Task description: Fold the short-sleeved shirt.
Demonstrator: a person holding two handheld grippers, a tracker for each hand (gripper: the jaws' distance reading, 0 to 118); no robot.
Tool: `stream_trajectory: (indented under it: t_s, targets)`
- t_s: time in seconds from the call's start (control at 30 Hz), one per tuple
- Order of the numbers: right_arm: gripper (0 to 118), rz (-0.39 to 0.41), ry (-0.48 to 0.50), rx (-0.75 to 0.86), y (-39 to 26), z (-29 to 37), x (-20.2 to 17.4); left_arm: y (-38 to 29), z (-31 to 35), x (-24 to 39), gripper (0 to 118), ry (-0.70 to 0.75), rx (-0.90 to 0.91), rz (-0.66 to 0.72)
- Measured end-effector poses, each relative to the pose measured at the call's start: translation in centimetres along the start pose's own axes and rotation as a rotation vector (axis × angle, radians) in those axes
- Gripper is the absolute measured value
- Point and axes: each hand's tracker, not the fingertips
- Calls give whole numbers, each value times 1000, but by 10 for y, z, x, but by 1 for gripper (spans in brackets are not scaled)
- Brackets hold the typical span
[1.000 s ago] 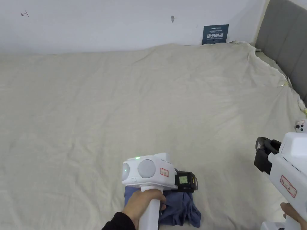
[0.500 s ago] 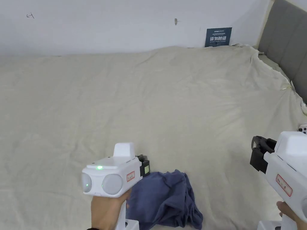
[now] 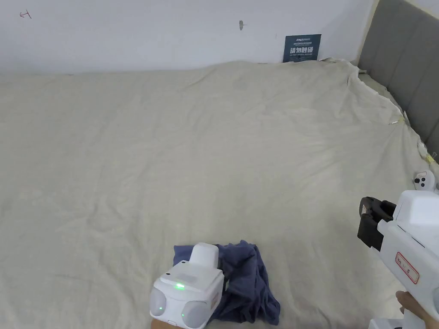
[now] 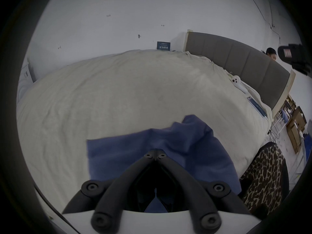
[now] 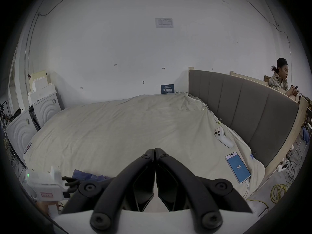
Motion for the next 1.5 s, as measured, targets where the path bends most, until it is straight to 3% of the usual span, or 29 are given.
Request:
stream_trajectory:
  t_s: [0.47, 0.67, 1.03, 1.5]
  targets:
    - [0, 3, -21, -11, -1, 2, 13, 7, -5, 71, 0, -16, 35, -101]
    - [0, 2, -21, -11, -1, 3, 12, 13, -1, 73, 0, -33, 36, -88]
    - [0, 21, 13, 46, 14, 8, -8, 69, 68, 1, 0, -77, 261, 23]
    - [0, 66, 67, 186, 38, 7, -56, 110, 163, -96, 0, 192, 563, 78]
